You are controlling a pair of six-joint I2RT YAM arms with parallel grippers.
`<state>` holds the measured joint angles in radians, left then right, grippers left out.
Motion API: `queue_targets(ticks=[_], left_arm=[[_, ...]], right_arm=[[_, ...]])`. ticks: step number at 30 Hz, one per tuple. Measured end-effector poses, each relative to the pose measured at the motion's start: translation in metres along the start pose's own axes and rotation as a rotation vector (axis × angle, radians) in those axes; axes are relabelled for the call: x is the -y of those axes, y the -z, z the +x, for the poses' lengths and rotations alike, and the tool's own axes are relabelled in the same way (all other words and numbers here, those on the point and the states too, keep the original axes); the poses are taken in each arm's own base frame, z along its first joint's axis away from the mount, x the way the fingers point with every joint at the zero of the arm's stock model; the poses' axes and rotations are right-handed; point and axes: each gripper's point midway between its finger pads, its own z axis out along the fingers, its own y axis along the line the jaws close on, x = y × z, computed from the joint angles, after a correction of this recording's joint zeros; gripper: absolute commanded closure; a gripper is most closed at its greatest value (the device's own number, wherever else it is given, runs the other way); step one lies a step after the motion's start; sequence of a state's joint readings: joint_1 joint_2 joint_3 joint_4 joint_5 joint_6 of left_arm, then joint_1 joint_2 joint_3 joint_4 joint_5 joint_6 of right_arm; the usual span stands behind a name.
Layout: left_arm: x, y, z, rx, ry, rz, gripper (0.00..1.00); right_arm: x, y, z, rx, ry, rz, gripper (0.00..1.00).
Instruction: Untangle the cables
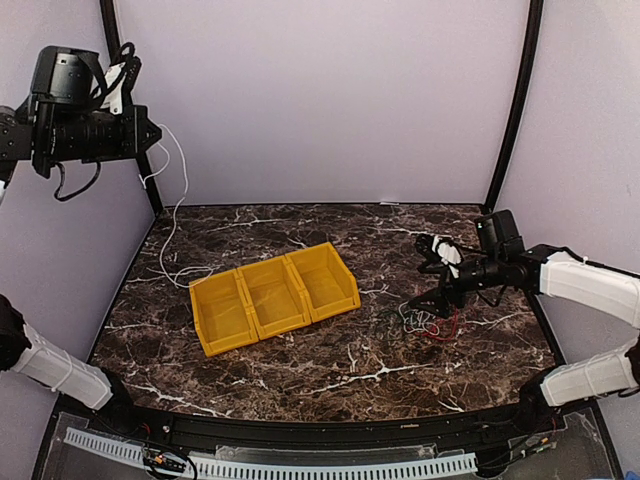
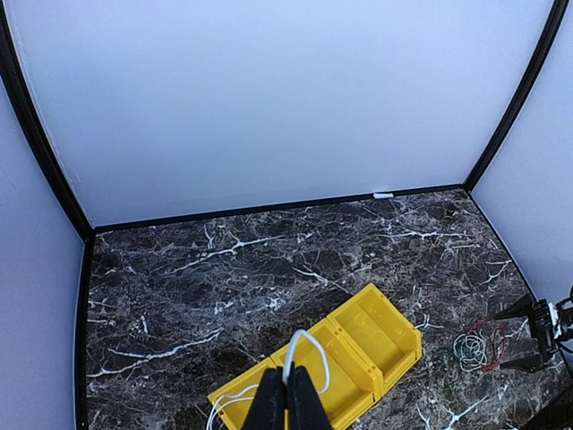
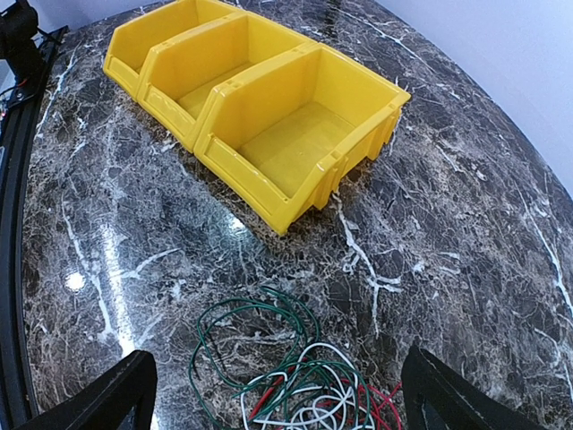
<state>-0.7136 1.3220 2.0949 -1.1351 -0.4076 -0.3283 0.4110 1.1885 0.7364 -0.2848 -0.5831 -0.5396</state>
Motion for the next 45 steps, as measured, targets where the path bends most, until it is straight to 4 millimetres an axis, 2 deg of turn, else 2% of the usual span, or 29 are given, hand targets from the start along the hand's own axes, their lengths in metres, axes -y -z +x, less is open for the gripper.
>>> queue_targets(ticks=[6, 11, 14, 25, 32, 35, 37, 40, 45], left_arm=[[-0.007, -0.004, 0.025, -0.044, -0.007, -0.017, 1.00], [-0.008, -0.023, 0.058, -0.118, -0.028, -0.037, 1.00], [-0.007, -0.032, 0.067, -0.141, -0.039, -0.045, 1.00], [-0.001, -0.036, 0.056, -0.104, -0.033, -0.027, 1.00], [0.011, -0.015, 0.008, 0.013, 0.015, 0.045, 1.00], [0.011, -0.011, 0.005, 0.029, 0.018, 0.056, 1.00], [0.011, -0.017, 0.013, 0.012, 0.010, 0.052, 1.00], [0.010, -0.034, 0.037, -0.047, -0.012, 0.028, 1.00], [0.004, -0.064, 0.090, -0.166, -0.043, -0.029, 1.00]], right_arm=[[0.000, -0.002, 0.003, -0.011, -0.006, -0.006, 0.04], [0.000, -0.004, 0.006, -0.017, -0.010, -0.011, 0.04], [-0.001, -0.004, 0.007, -0.021, -0.012, -0.014, 0.04], [-0.001, -0.005, 0.007, -0.023, -0.012, -0.015, 0.04], [-0.001, -0.008, 0.011, -0.034, -0.018, -0.022, 0.04], [-0.001, -0.008, 0.012, -0.039, -0.020, -0.024, 0.04], [-0.001, -0.008, 0.012, -0.039, -0.018, -0.024, 0.04], [-0.001, -0.008, 0.012, -0.039, -0.017, -0.024, 0.04], [-0.001, -0.009, 0.013, -0.041, -0.013, -0.026, 0.04]])
